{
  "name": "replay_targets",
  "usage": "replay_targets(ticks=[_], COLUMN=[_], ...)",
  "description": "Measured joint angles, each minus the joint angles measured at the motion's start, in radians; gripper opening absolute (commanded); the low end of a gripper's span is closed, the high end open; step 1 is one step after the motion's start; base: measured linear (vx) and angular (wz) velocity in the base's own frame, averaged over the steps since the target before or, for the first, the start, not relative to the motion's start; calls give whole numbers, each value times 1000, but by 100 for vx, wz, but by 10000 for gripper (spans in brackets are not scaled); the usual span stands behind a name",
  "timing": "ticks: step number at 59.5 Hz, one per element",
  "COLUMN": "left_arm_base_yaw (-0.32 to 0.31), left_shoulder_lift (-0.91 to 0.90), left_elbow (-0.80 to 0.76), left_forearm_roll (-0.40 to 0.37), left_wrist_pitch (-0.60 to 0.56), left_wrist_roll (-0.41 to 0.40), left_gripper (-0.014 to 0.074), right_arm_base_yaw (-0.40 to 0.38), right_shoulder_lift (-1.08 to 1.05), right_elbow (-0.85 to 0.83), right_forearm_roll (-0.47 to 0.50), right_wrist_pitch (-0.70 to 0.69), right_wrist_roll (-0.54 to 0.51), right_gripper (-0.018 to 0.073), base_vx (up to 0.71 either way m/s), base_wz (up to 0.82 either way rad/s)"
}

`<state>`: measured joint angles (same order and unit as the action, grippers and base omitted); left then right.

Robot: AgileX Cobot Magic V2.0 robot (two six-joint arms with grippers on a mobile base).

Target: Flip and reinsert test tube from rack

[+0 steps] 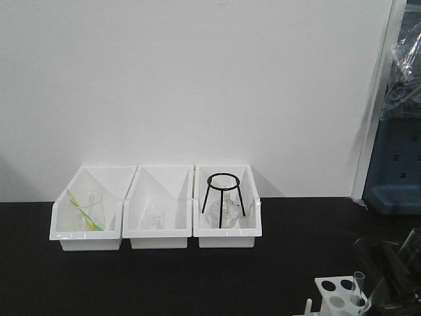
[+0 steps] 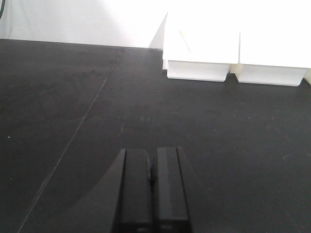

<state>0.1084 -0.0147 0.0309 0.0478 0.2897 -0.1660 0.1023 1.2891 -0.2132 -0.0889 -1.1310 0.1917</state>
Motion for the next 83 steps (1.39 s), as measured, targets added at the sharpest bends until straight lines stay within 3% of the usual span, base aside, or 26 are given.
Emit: replay_targets(ticks=[66, 75, 83], left_arm_base_yaw=[0, 0, 0], left_shoulder_lift=[0, 0, 0], left_elbow=[0, 0, 0], left_forearm_roll=[0, 0, 0], left_wrist_pitch=[0, 0, 0], left_wrist_roll=[0, 0, 0], left_gripper=[-6, -6, -6], right_arm_base_yaw=[0, 0, 0], right_shoulder_lift=[317, 317, 317], right_elbow=[-2, -2, -2], right_forearm_roll=[-72, -75, -80], right_wrist_pitch=[-6, -6, -7], right_wrist_roll=[-77, -77, -80], right_gripper=[-6, 30, 131], base_vx=[0, 0, 0], base_wz=[0, 0, 0])
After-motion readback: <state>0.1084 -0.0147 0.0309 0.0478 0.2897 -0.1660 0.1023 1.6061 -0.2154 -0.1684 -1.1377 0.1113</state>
